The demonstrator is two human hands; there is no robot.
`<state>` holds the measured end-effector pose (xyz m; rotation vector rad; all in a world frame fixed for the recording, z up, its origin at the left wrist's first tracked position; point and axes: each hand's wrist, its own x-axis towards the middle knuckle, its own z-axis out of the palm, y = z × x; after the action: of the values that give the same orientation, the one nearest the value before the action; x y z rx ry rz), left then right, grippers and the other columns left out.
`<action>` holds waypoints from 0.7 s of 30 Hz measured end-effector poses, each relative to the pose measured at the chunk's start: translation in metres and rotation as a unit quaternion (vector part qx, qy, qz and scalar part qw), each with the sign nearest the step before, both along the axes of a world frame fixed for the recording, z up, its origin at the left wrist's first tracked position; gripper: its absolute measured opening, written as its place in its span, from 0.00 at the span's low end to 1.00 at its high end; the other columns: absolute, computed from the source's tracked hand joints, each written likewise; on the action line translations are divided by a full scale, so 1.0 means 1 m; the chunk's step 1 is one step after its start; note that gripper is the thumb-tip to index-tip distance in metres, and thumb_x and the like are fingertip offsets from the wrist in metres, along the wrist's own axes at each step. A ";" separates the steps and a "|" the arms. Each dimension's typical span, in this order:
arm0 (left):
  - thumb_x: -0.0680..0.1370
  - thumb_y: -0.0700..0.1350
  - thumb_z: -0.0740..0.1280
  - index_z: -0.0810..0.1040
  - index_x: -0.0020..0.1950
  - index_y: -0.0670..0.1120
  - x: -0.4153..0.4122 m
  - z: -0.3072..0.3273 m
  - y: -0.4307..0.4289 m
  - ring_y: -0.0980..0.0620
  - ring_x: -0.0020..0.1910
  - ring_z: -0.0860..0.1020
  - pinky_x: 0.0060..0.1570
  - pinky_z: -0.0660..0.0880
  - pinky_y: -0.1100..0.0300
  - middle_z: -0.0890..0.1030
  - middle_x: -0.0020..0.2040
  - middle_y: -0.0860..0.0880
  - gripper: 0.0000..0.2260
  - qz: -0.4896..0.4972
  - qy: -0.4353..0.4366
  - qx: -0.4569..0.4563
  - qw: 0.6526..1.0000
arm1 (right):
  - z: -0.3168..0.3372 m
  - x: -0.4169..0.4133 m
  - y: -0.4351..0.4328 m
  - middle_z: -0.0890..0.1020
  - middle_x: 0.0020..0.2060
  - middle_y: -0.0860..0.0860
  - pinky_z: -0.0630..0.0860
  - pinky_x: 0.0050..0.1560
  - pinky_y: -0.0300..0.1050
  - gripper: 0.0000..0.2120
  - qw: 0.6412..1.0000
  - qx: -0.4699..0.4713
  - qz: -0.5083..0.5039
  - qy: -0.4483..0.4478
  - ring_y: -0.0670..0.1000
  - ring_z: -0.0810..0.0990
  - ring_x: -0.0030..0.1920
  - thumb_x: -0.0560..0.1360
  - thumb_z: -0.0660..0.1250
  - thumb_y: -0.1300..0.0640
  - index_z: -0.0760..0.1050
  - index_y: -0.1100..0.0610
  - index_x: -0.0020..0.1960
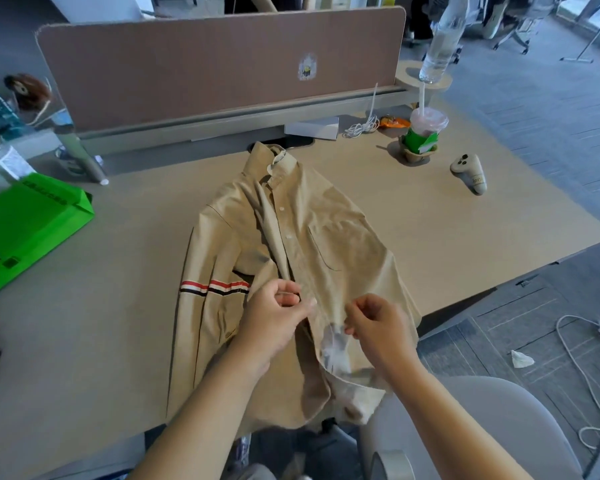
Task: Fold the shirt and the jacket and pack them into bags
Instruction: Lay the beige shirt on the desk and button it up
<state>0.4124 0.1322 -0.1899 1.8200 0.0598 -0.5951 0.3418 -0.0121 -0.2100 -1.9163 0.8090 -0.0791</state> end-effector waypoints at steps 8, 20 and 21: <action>0.75 0.47 0.68 0.74 0.54 0.52 0.060 0.016 0.023 0.55 0.46 0.75 0.38 0.72 0.63 0.76 0.54 0.52 0.09 0.023 -0.080 0.111 0.990 | 0.033 0.056 -0.011 0.81 0.34 0.52 0.71 0.35 0.41 0.08 0.998 -0.053 0.042 -0.010 0.49 0.76 0.34 0.76 0.63 0.56 0.77 0.56 0.40; 0.74 0.58 0.63 0.77 0.48 0.43 0.187 -0.097 0.096 0.41 0.45 0.79 0.41 0.73 0.56 0.81 0.46 0.42 0.18 -0.028 0.039 0.376 0.925 | -0.031 0.131 -0.063 0.75 0.28 0.53 0.75 0.31 0.50 0.06 0.969 -0.133 0.010 0.207 0.57 0.76 0.33 0.68 0.65 0.63 0.71 0.58 0.33; 0.74 0.57 0.62 0.78 0.44 0.44 0.196 -0.097 0.100 0.41 0.43 0.80 0.41 0.73 0.55 0.81 0.43 0.42 0.17 -0.030 0.028 0.379 0.924 | -0.023 0.137 -0.056 0.76 0.28 0.52 0.72 0.29 0.44 0.05 0.975 -0.115 0.019 0.188 0.53 0.76 0.31 0.69 0.65 0.62 0.73 0.57 0.34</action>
<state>0.6085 0.2318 -0.2870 2.5609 0.3117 -0.7274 0.4784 -0.0685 -0.2334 -2.2013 1.0508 0.2294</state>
